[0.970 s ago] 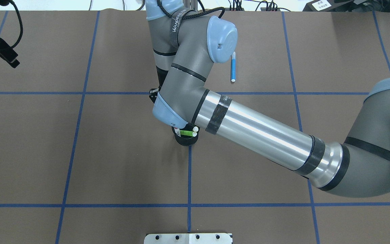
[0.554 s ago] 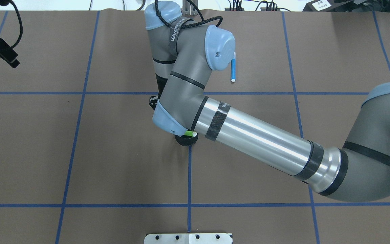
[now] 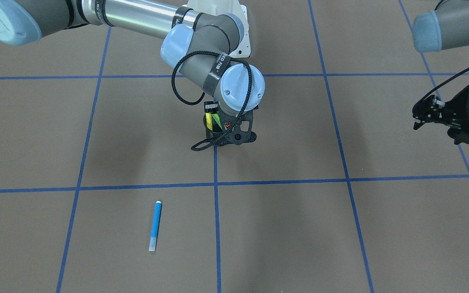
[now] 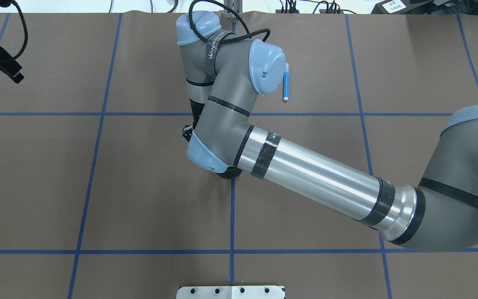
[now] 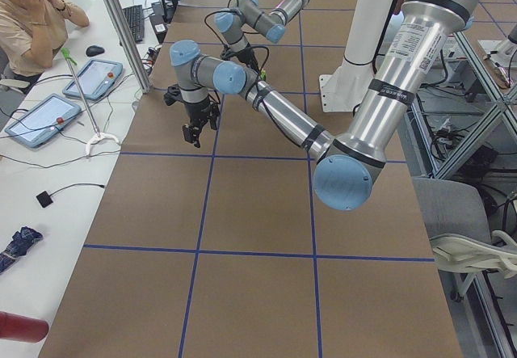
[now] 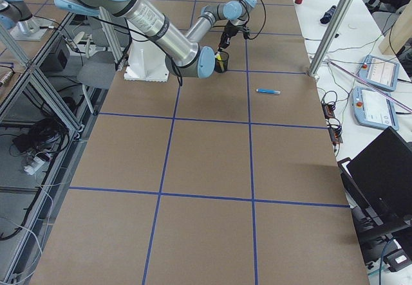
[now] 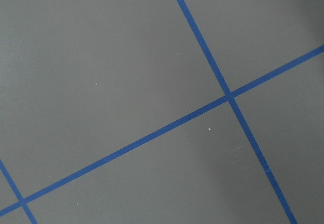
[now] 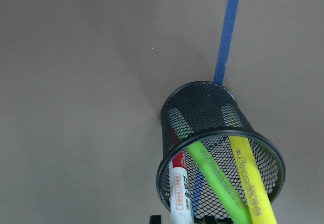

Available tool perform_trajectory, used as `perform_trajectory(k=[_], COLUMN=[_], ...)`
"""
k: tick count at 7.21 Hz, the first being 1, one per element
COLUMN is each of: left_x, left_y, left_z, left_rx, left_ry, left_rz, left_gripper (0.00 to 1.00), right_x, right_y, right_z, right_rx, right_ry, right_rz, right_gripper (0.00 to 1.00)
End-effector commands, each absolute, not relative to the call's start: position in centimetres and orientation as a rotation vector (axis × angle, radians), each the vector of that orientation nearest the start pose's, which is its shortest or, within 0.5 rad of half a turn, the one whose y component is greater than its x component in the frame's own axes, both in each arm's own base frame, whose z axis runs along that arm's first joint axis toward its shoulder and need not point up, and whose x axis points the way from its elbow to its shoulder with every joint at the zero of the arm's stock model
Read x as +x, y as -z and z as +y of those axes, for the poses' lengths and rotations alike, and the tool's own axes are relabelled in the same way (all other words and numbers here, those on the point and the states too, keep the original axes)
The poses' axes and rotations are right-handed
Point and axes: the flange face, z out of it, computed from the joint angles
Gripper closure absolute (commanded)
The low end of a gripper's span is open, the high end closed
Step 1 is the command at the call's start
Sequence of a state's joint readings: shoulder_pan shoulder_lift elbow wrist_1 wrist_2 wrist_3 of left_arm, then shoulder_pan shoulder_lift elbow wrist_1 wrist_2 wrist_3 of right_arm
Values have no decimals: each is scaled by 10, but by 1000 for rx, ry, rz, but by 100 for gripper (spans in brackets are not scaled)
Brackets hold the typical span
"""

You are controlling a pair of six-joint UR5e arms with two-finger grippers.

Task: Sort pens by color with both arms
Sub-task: 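Grasp the red-capped white marker with the right gripper and lift it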

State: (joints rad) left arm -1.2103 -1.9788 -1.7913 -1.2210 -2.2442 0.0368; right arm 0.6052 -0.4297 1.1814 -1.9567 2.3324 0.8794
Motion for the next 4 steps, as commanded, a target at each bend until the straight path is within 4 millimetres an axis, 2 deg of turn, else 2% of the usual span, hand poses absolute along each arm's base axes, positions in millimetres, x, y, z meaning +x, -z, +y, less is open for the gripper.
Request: perform_trajectory(k=[1, 2, 4], left_x=[145, 146, 147], left_y=[-369, -369, -372], left_z=[-589, -589, -587], left_rx=[161, 158, 149], left_ry=[-473, -474, -474], left_rz=[710, 712, 730], left_gripper=[1, 1, 1], right_x=[-613, -609, -588], right_y=[-99, -97, -76], right_z=[-503, -507, -505], right_rx=[-386, -380, -355], right_ry=[224, 220, 219], right_rz=[-739, -744, -767], right_gripper=[100, 100, 100])
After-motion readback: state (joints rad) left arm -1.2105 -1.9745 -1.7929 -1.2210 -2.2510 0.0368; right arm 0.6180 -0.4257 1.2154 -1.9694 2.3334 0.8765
